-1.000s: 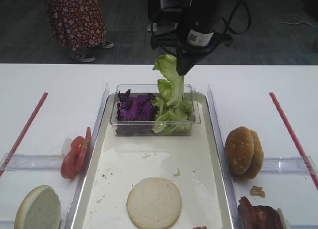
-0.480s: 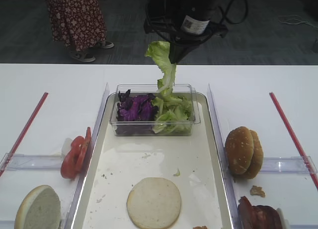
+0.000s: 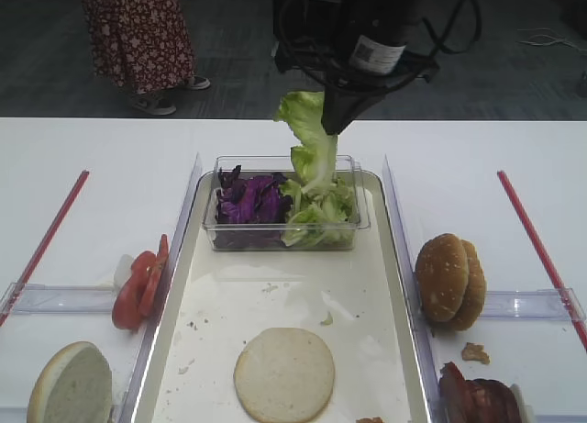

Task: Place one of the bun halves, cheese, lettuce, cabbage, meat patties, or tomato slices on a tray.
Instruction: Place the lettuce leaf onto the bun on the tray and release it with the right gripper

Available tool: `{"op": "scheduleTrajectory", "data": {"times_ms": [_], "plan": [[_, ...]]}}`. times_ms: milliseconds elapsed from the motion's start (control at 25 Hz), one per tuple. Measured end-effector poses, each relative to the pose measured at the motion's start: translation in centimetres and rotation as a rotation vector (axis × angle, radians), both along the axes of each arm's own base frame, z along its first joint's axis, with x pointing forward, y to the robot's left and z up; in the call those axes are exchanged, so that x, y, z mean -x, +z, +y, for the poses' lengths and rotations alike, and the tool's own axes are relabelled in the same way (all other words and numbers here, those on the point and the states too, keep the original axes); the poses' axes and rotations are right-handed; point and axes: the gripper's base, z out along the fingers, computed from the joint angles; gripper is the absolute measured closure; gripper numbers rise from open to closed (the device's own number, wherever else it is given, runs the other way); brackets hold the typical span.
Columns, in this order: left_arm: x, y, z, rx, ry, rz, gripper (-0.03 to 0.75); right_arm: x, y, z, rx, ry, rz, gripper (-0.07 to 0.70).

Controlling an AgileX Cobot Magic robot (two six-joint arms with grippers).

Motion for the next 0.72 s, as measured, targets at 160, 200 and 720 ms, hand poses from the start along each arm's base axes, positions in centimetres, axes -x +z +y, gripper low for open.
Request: {"op": "scheduleTrajectory", "data": {"times_ms": [160, 200, 720], "plan": [[0.0, 0.0, 0.0, 0.000, 0.000, 0.000, 0.303, 2.3, 0.4, -0.9, 0.011, 0.022, 0.025, 0.596], [0.0, 0.0, 0.0, 0.000, 0.000, 0.000, 0.303, 3.0, 0.4, -1.1, 0.010, 0.027, 0.036, 0.596], [0.0, 0.0, 0.0, 0.000, 0.000, 0.000, 0.303, 11.5, -1.3, -4.0, -0.054, 0.028, 0.103, 0.597]]}}
